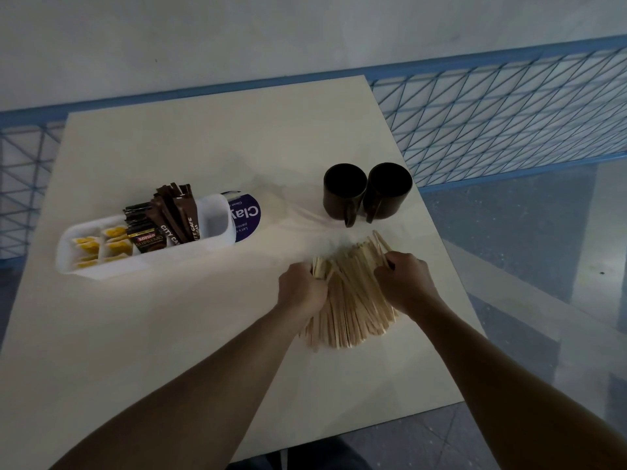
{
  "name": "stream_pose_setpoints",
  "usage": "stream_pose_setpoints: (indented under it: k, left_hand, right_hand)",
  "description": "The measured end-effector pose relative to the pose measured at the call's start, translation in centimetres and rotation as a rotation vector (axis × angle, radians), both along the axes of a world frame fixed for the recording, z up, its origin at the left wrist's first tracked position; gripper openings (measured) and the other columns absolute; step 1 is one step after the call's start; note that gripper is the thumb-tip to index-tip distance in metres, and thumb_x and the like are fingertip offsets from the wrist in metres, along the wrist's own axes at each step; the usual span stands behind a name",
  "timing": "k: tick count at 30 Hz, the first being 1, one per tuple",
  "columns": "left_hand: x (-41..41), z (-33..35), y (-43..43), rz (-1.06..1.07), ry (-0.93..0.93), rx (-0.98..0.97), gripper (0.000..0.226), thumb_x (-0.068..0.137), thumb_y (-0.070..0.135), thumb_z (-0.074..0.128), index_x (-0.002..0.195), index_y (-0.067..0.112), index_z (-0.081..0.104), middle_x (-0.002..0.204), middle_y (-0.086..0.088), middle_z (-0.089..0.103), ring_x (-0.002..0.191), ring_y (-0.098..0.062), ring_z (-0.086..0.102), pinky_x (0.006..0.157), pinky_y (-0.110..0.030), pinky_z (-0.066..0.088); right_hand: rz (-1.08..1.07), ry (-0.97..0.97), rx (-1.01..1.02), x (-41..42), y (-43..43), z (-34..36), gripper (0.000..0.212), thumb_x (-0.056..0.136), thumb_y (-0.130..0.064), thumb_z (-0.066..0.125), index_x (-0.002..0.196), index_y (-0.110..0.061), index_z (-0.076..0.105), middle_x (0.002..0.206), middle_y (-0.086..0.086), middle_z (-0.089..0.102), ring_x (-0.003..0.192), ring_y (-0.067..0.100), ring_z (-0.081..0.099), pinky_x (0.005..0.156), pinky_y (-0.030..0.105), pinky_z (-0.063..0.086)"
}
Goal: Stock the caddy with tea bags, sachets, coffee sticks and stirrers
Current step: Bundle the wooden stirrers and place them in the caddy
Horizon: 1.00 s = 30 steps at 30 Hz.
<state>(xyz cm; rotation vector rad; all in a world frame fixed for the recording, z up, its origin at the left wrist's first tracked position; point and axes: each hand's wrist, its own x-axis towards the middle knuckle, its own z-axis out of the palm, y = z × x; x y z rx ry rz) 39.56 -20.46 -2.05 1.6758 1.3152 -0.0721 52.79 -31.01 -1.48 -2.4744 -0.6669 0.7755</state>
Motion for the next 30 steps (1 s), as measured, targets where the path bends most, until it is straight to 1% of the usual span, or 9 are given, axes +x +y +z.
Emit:
stream_pose_setpoints:
  k: [2,5,10,11,13,16,20,23,30]
  left_hand:
    - [-0.1,0.0,0.1,-0.004,0.005,0.011,0.022,0.089,0.006,0.050,0.099,0.010,0.069,0.090,-0.008,0.069,0.079,-0.024,0.067,0.052,-0.026,0.049]
    - [-0.3,0.3,0.3,0.010,0.022,0.010,0.023,0.089,0.003,0.048,0.102,0.008,0.066,0.090,-0.007,0.065,0.075,-0.022,0.062,0.047,-0.023,0.038]
    - [-0.8,0.3,0.9,0.047,0.036,-0.029,0.022,0.089,0.006,0.050,0.103,0.006,0.066,0.094,-0.011,0.067,0.081,-0.028,0.067,0.050,-0.024,0.041]
    - [-0.9,0.3,1.0,0.046,0.031,-0.043,0.021,0.090,0.007,0.050,0.103,0.006,0.066,0.094,-0.011,0.067,0.081,-0.028,0.067,0.051,-0.026,0.045]
    - [-1.1,0.1,1.3,0.073,-0.011,-0.096,0.020,0.088,0.007,0.051,0.102,0.006,0.066,0.098,-0.012,0.068,0.086,-0.029,0.067,0.068,-0.038,0.059]
    - [-1.5,0.2,1.8,0.119,-0.079,-0.179,0.019,0.080,0.003,0.049,0.092,0.003,0.065,0.092,-0.017,0.067,0.076,-0.028,0.064,0.080,-0.054,0.056]
    - [-1.9,1.4,2.6,0.152,-0.177,-0.280,0.013,0.096,-0.001,0.048,0.102,-0.005,0.059,0.088,-0.012,0.052,0.073,-0.020,0.056,0.072,-0.037,0.058]
    - [-2.1,2.3,3.7,0.145,-0.205,-0.274,0.019,0.099,0.007,0.046,0.113,-0.002,0.057,0.093,-0.011,0.057,0.074,-0.015,0.057,0.063,-0.027,0.051]
    - [-3.2,4.6,8.4,0.142,-0.267,-0.102,0.024,0.094,0.024,0.049,0.102,0.004,0.057,0.082,-0.009,0.055,0.074,-0.023,0.054,0.068,-0.039,0.046]
  right_hand:
    - [0.007,0.004,0.009,0.1,0.0,0.1,0.021,0.094,-0.009,0.049,0.075,-0.012,0.057,0.071,0.005,0.053,0.061,0.015,0.047,0.051,0.026,0.032]
    - [0.030,0.013,0.015,0.1,0.1,0.3,0.019,0.097,-0.010,0.047,0.081,-0.017,0.055,0.076,0.003,0.055,0.065,0.013,0.049,0.052,0.024,0.031]
    - [0.064,0.051,-0.003,-0.2,0.4,0.5,0.016,0.100,-0.011,0.041,0.094,-0.015,0.055,0.079,0.001,0.055,0.066,0.012,0.052,0.051,0.023,0.033]
    - [0.078,0.054,-0.013,-0.2,0.4,0.5,0.016,0.101,-0.010,0.040,0.099,-0.015,0.055,0.081,0.001,0.056,0.068,0.012,0.053,0.051,0.022,0.035]
    - [0.130,0.053,-0.038,-0.2,0.4,0.5,0.020,0.101,-0.010,0.038,0.106,-0.015,0.057,0.087,0.002,0.058,0.073,0.011,0.056,0.053,0.022,0.038]
    - [0.229,0.059,-0.099,-0.2,0.6,0.5,0.021,0.102,-0.014,0.038,0.106,-0.017,0.058,0.092,0.004,0.061,0.080,0.016,0.061,0.060,0.026,0.047]
    - [0.330,0.083,-0.101,-0.7,1.6,1.2,0.018,0.102,-0.020,0.038,0.099,-0.021,0.056,0.089,0.003,0.060,0.081,0.016,0.059,0.063,0.028,0.044]
    - [0.348,0.089,-0.048,-1.5,3.0,2.0,0.022,0.104,-0.023,0.037,0.096,-0.020,0.057,0.086,0.003,0.059,0.075,0.015,0.058,0.060,0.027,0.040]
    - [0.283,0.095,0.113,-4.4,8.5,3.0,0.022,0.104,-0.025,0.038,0.100,-0.025,0.060,0.089,-0.001,0.059,0.071,0.014,0.056,0.061,0.032,0.043]
